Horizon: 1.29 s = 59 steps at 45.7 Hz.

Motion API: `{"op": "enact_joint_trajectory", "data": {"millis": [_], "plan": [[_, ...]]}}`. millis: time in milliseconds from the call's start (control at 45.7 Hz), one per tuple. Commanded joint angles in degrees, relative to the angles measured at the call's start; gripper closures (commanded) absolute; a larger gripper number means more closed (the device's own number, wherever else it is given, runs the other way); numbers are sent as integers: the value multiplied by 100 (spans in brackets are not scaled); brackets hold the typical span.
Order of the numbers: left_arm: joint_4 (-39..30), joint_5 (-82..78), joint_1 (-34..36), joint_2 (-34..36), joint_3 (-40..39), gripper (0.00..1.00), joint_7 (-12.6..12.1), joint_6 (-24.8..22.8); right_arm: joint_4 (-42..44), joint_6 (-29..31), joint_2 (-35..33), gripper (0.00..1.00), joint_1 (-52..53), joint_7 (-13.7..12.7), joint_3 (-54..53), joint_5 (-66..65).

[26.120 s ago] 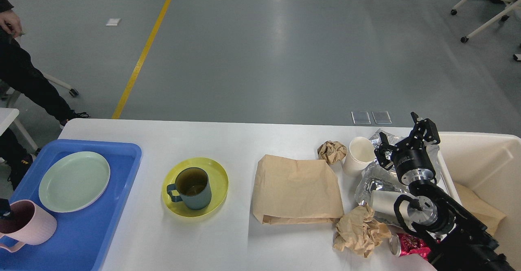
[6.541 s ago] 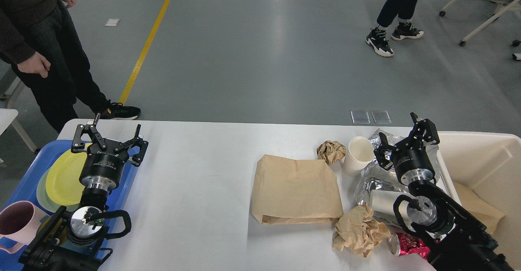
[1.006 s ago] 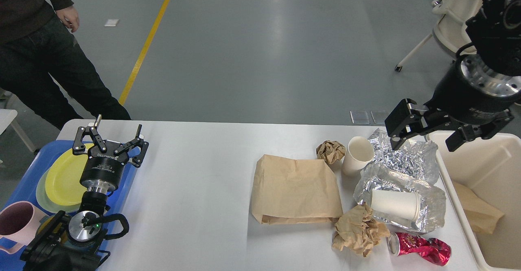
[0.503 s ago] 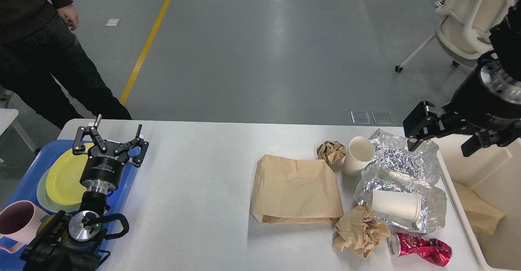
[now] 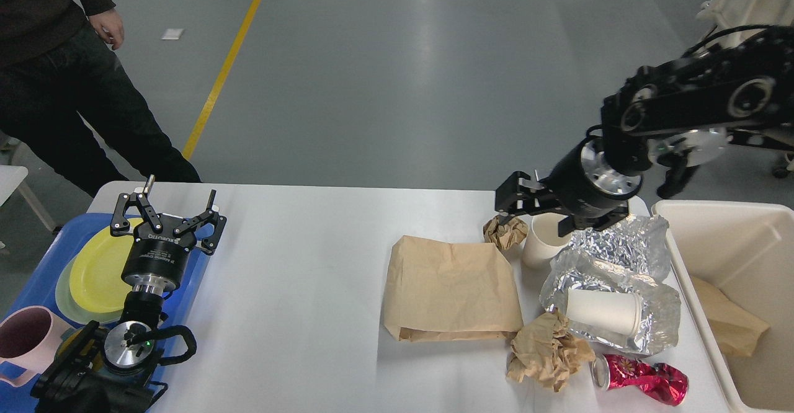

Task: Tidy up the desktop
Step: 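Lower the right gripper onto the brown paper bag and grasp it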

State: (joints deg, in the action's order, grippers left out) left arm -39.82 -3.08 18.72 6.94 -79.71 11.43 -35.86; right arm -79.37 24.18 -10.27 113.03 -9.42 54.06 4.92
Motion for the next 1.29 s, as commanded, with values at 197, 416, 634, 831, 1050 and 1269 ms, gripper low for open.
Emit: {"op": "enact_joint_trajectory", "data": {"millis": [197,416,634,831,1050,1269], "plan": [[1,0,9,0,-1,4,-9,0,1320,-1,939,11,-1486,-33,-579,0],[-8,0,9,0,-1,4,0,-8,1688,-282,1325,11,-2171,-1018,-1125,-35],[-8,0,9,0,-1,4,-9,-8,1926,-581,1273,11,-2532,-1018,-1143,0],[-8,0,0,0,-1,4,-9,-8,2031,-748,1158,12,-2532,-1018,-459,-123],[1,0,9,0,-1,4,-9,-8,2058,-1266,1185,13,-2628,-1000,79,-166],[1,0,9,0,-1,4,0,-8,2514,-1539,1150,24,-3349,-114,114,-641]]}}
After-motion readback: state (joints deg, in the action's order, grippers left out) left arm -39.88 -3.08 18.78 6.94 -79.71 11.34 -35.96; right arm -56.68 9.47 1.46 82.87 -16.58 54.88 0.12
